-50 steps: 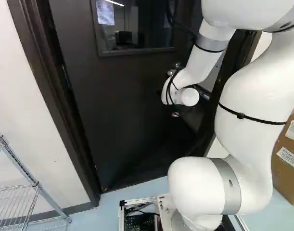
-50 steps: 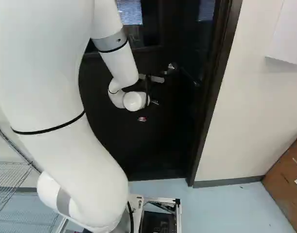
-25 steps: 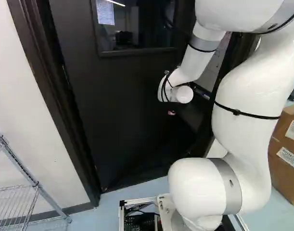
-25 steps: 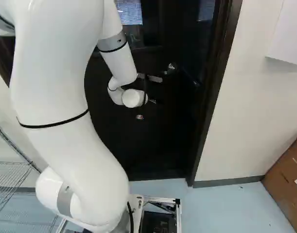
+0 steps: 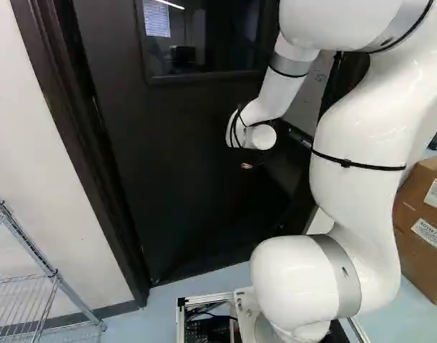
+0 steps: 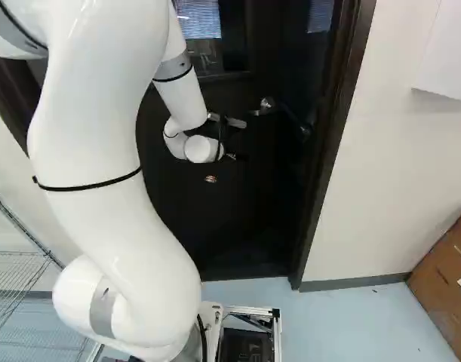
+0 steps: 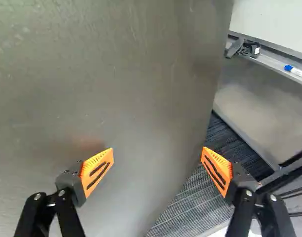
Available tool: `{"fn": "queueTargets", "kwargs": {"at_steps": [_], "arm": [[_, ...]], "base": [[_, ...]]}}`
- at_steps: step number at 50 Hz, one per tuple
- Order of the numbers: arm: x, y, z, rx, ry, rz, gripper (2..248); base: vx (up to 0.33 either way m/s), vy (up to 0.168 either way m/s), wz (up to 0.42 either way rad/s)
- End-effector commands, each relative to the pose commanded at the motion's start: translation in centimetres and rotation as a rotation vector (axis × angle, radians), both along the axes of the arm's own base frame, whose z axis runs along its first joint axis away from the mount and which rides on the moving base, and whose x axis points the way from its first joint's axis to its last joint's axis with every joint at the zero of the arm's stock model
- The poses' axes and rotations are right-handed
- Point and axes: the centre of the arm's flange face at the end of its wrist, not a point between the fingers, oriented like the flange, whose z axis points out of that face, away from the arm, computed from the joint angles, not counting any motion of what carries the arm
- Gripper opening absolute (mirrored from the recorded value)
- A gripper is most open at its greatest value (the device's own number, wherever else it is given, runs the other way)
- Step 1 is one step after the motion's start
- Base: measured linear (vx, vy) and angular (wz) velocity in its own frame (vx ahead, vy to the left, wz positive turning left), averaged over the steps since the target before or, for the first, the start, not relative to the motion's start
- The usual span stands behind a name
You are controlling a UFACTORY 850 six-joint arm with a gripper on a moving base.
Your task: Open the door and move inside
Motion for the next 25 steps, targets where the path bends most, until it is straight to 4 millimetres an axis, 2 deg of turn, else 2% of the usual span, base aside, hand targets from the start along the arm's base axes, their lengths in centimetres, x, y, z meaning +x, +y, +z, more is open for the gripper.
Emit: {"fn": "queueTargets", "kwargs": {"at_steps": [25], "arm": [[1.4, 3.8, -0.1, 0.005, -0.005, 0.066, 247]], "base": [[0.0, 0.0, 0.0]]}}
